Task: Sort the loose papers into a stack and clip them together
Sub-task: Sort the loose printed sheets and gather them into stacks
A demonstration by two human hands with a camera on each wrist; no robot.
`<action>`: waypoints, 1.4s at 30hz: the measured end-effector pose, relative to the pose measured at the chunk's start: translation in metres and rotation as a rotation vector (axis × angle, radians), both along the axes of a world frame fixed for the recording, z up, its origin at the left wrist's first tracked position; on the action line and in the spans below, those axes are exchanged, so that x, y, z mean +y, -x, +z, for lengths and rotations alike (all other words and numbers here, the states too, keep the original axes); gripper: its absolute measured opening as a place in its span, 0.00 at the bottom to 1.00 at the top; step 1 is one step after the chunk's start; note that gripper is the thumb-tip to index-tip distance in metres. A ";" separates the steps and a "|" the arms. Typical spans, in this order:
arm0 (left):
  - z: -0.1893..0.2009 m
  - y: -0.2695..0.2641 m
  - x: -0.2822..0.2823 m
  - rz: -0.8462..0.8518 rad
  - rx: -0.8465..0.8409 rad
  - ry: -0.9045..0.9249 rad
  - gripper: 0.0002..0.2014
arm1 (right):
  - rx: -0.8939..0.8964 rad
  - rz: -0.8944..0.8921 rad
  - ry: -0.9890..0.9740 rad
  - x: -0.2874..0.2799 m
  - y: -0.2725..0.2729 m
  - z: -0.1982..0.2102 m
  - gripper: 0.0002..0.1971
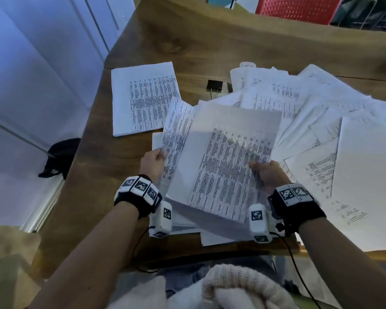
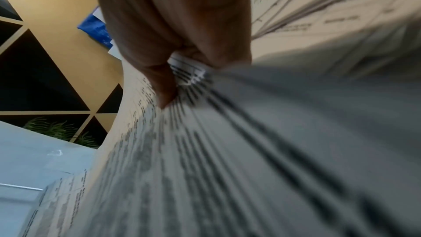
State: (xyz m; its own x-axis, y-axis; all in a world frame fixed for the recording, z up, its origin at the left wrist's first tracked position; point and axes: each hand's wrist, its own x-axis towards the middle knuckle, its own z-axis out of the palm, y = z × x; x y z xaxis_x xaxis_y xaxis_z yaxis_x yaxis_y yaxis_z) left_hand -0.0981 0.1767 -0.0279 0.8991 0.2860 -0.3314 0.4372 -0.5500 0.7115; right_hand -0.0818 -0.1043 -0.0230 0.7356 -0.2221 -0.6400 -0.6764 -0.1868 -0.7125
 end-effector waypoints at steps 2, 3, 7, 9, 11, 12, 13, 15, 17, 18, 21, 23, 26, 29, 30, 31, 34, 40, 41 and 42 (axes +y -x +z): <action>-0.005 0.002 0.002 0.059 0.055 0.204 0.12 | -0.008 0.035 -0.028 0.010 -0.001 0.000 0.12; -0.006 0.003 0.001 0.105 0.090 0.325 0.13 | -0.032 0.057 -0.052 0.016 -0.002 0.002 0.09; -0.007 0.005 -0.001 0.187 0.195 0.519 0.19 | -0.067 0.176 -0.120 0.042 -0.003 0.013 0.35; -0.007 0.003 0.001 0.178 0.184 0.514 0.18 | -0.201 0.220 -0.071 0.053 -0.002 0.021 0.32; -0.001 0.002 0.002 0.177 0.158 0.575 0.23 | -0.409 0.311 0.042 0.062 0.000 0.033 0.31; 0.001 0.000 0.004 0.184 0.119 0.634 0.29 | -0.501 0.359 0.097 0.067 0.001 0.041 0.32; 0.003 -0.003 0.005 0.167 0.065 0.686 0.33 | -0.573 0.390 0.108 0.071 0.001 0.049 0.31; 0.010 -0.013 0.007 0.137 -0.056 0.695 0.30 | -0.656 0.386 0.029 0.075 -0.003 0.068 0.24; 0.026 -0.023 0.006 0.181 -0.204 0.706 0.16 | -0.758 0.314 -0.014 0.077 -0.009 0.090 0.15; 0.039 -0.028 0.004 0.210 -0.300 0.715 0.11 | -0.828 0.258 -0.017 0.077 -0.011 0.100 0.13; 0.081 -0.041 -0.001 0.255 -0.539 0.774 0.06 | -1.032 0.061 -0.060 0.077 -0.021 0.124 0.09; 0.109 -0.043 -0.005 0.210 -0.667 0.843 0.08 | -1.127 -0.011 -0.083 0.078 -0.026 0.134 0.07; 0.123 -0.043 -0.004 0.156 -0.752 0.893 0.08 | -1.203 -0.049 -0.098 0.082 -0.030 0.137 0.11; 0.108 -0.041 0.001 0.161 -0.706 0.870 0.07 | -1.154 -0.027 -0.122 0.085 -0.030 0.117 0.13; 0.101 -0.041 0.002 0.169 -0.688 0.866 0.12 | -1.118 -0.011 -0.150 0.084 -0.029 0.108 0.12; 0.094 -0.041 0.003 0.180 -0.660 0.855 0.19 | -1.077 0.009 -0.172 0.084 -0.029 0.098 0.13; 0.066 -0.044 0.001 0.142 -0.501 0.786 0.19 | -0.980 0.053 -0.146 0.086 -0.030 0.078 0.16; 0.027 -0.053 0.009 0.141 -0.280 0.506 0.18 | -0.803 0.076 -0.011 0.097 -0.049 0.044 0.17; 0.027 -0.058 0.014 0.164 -0.286 0.463 0.18 | -0.755 0.099 -0.003 0.100 -0.056 0.037 0.17; 0.028 -0.065 0.021 0.191 -0.304 0.421 0.19 | -0.708 0.131 0.010 0.104 -0.063 0.032 0.16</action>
